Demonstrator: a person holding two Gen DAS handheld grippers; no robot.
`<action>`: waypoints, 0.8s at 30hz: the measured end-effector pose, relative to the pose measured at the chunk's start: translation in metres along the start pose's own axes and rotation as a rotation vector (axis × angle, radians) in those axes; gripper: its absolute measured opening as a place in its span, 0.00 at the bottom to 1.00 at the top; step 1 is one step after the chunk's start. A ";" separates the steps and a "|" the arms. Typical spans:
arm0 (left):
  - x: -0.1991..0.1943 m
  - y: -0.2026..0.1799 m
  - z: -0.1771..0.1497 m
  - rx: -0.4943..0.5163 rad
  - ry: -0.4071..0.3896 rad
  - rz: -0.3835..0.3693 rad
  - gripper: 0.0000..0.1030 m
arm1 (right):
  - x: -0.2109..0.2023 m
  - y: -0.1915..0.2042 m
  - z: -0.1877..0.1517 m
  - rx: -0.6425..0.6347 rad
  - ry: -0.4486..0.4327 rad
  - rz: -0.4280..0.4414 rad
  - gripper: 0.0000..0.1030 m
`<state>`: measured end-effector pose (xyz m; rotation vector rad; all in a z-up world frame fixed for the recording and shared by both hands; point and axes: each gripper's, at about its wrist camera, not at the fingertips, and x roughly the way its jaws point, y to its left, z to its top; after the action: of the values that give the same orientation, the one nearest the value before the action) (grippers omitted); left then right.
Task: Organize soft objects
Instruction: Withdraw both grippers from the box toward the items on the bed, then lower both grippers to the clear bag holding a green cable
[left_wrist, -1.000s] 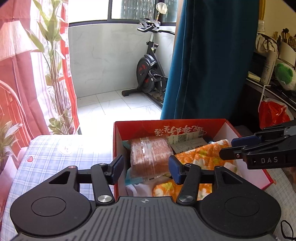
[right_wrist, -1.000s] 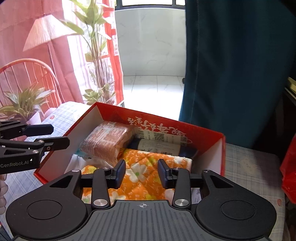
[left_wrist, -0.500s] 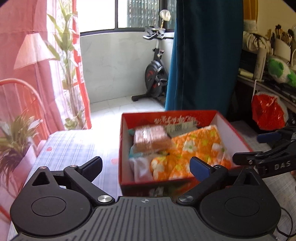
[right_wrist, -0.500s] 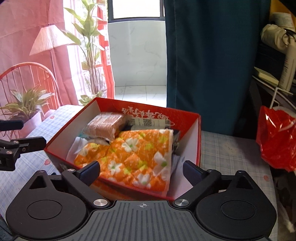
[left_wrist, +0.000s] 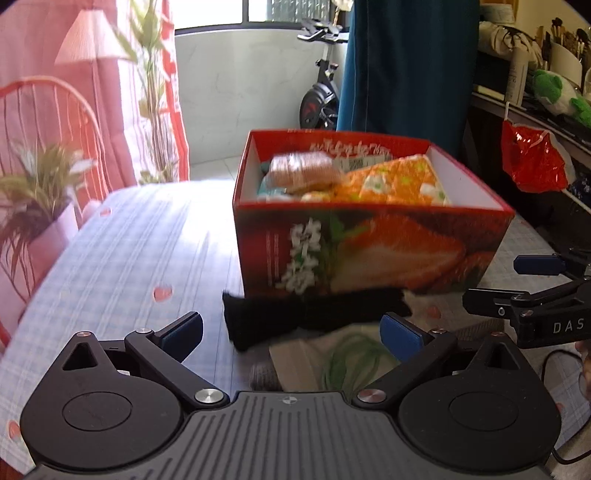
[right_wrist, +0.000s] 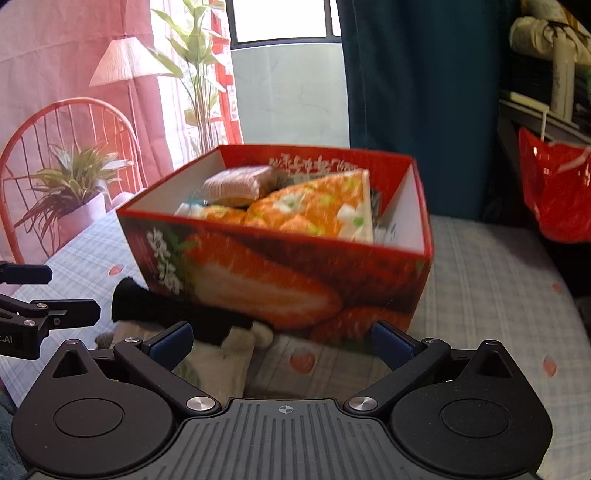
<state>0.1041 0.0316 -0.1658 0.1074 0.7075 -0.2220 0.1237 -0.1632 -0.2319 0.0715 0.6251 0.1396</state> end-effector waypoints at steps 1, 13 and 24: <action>0.002 0.000 -0.005 -0.004 0.006 0.000 1.00 | 0.002 0.002 -0.007 0.003 0.000 0.001 0.99; 0.006 0.001 -0.046 -0.062 0.005 -0.042 1.00 | 0.015 0.008 -0.058 0.012 0.006 0.016 0.75; 0.003 0.004 -0.057 -0.096 -0.028 -0.144 0.68 | 0.011 0.016 -0.067 -0.021 -0.029 0.100 0.45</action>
<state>0.0710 0.0446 -0.2105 -0.0383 0.6975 -0.3260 0.0913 -0.1438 -0.2907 0.0838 0.5916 0.2412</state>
